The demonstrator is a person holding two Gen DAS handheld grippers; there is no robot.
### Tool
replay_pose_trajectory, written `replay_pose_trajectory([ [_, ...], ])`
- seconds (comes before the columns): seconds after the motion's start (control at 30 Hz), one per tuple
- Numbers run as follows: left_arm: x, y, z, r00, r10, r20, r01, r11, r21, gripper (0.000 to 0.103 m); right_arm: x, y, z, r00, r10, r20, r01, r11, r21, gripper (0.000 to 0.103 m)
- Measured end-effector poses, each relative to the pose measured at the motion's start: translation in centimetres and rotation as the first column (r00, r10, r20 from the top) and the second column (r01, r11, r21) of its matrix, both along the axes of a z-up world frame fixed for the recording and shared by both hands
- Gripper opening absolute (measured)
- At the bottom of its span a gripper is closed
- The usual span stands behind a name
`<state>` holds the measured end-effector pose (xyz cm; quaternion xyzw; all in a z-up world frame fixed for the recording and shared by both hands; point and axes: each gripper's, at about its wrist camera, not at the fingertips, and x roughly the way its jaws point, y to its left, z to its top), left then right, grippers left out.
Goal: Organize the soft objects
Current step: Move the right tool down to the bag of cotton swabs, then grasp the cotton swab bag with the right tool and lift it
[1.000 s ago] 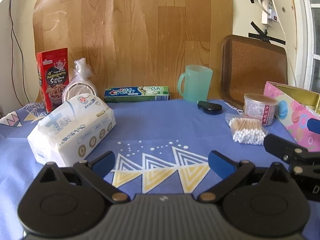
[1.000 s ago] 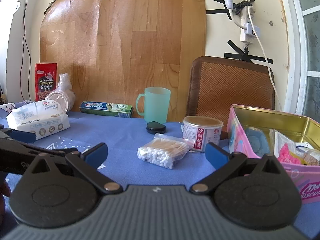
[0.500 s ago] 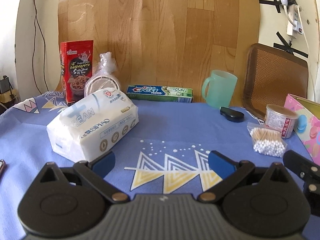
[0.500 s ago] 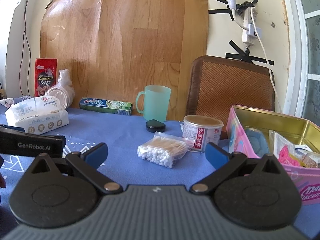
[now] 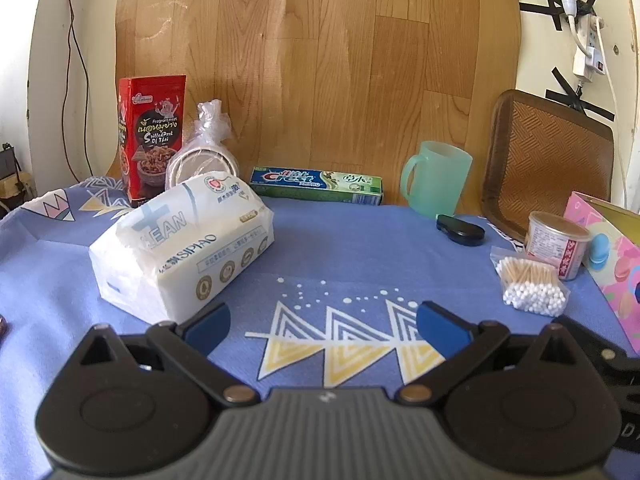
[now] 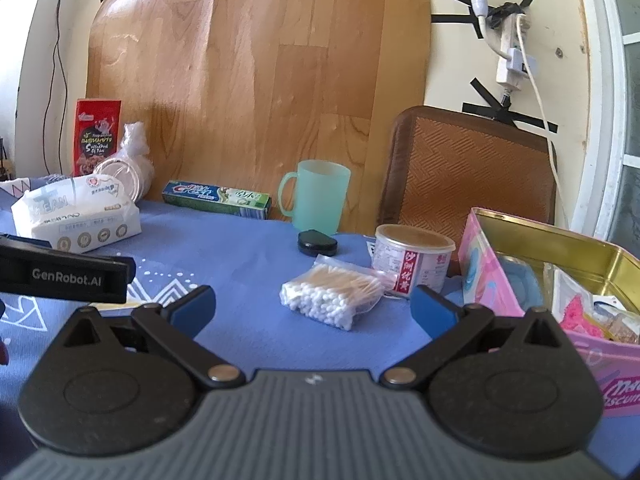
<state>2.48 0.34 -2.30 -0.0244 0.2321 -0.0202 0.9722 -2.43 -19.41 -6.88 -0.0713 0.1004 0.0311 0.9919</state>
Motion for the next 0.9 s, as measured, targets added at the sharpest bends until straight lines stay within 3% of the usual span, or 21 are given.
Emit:
replay_pose_trajectory([
  [0.33,0.0,1.2,0.0,1.0,0.021,0.001,-0.021,0.997,-0.075,0.103,2.6,0.0,0.3,0.993,0.042,-0.107,-0.04,0.999,0.013,0.103],
  [0.47,0.0,1.1,0.0,1.0,0.021,0.004,-0.021,0.997,-0.074,0.103,6.0,0.2,0.9,0.984,0.021,-0.177,-0.02,1.0,0.006,0.103],
  [0.57,0.0,1.0,0.0,1.0,0.021,0.008,-0.02,0.997,-0.07,0.103,9.2,-0.7,1.0,0.968,-0.023,-0.251,0.037,0.998,0.051,0.102],
  [0.63,0.0,1.0,0.0,1.0,0.017,0.007,-0.017,0.997,-0.07,0.103,11.0,-1.4,0.6,0.946,-0.024,-0.324,0.057,0.994,0.092,0.075],
  [0.7,0.0,1.0,-0.1,1.0,0.012,0.007,-0.012,0.997,-0.071,0.103,11.3,-2.0,0.5,0.94,0.005,-0.342,0.045,0.99,0.137,0.065],
  [0.8,0.0,0.8,-0.1,1.0,0.003,0.007,-0.002,0.998,-0.069,0.103,9.0,-1.8,0.6,0.928,0.103,-0.357,-0.042,0.984,0.174,0.062],
  [0.9,-0.1,0.8,-0.1,1.0,-0.021,0.006,0.021,0.997,-0.075,0.103,4.5,-0.6,-0.1,0.912,0.206,-0.355,-0.164,0.976,0.145,0.063],
])
